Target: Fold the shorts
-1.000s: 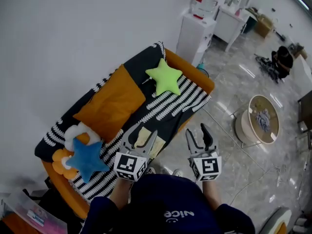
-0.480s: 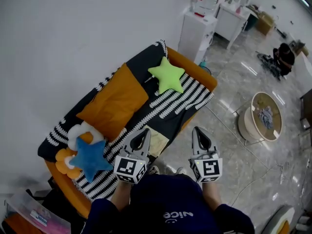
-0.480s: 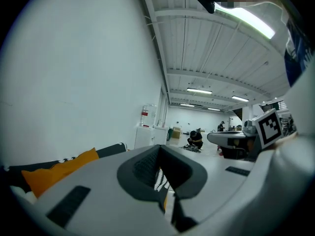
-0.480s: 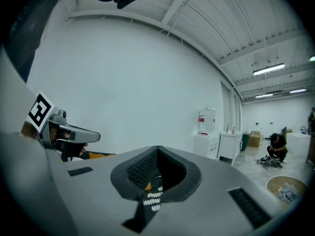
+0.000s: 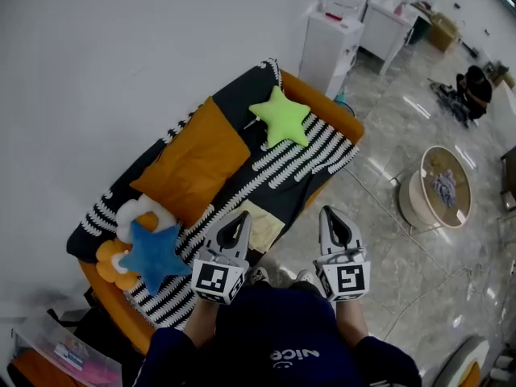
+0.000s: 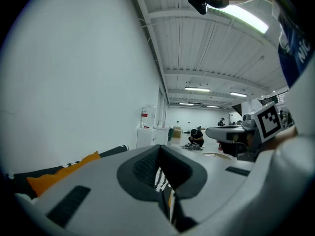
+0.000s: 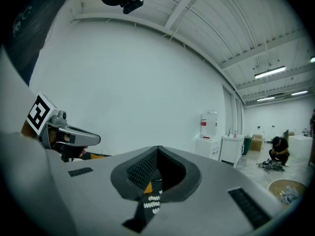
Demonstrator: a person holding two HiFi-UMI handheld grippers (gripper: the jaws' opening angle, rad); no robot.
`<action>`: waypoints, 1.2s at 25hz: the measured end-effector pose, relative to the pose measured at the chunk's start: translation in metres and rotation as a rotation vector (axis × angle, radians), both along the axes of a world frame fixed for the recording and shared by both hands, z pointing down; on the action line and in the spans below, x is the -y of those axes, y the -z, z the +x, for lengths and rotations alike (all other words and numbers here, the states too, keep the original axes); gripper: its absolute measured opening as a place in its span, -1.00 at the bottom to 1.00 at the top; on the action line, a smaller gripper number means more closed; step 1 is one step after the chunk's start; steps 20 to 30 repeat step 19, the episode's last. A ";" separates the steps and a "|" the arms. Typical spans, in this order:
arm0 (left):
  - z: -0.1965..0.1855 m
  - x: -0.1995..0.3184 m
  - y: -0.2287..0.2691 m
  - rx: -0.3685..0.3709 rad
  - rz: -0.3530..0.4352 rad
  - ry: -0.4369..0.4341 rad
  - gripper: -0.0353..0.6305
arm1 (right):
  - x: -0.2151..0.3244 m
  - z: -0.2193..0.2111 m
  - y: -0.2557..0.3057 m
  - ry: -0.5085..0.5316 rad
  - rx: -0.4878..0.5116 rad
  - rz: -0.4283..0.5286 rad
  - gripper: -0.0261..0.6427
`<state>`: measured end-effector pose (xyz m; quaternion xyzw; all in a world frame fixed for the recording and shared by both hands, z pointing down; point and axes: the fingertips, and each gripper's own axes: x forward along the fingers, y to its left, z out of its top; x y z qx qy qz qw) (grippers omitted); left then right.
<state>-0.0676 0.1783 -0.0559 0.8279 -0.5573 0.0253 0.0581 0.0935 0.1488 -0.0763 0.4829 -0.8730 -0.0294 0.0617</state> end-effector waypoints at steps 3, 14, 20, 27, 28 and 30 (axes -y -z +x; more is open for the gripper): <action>-0.004 -0.002 -0.002 0.001 0.002 0.007 -0.89 | -0.002 0.002 -0.006 -0.006 -0.020 -0.011 -0.90; -0.010 -0.003 -0.010 0.028 -0.009 0.008 -0.88 | -0.001 0.005 -0.013 -0.029 -0.025 -0.025 -0.90; -0.013 0.000 -0.010 0.032 -0.004 0.006 -0.89 | 0.002 0.002 -0.014 -0.028 -0.027 -0.019 -0.90; -0.013 0.000 -0.010 0.032 -0.004 0.006 -0.89 | 0.002 0.002 -0.014 -0.028 -0.027 -0.019 -0.90; -0.013 0.000 -0.010 0.032 -0.004 0.006 -0.89 | 0.002 0.002 -0.014 -0.028 -0.027 -0.019 -0.90; -0.013 0.000 -0.010 0.032 -0.004 0.006 -0.89 | 0.002 0.002 -0.014 -0.028 -0.027 -0.019 -0.90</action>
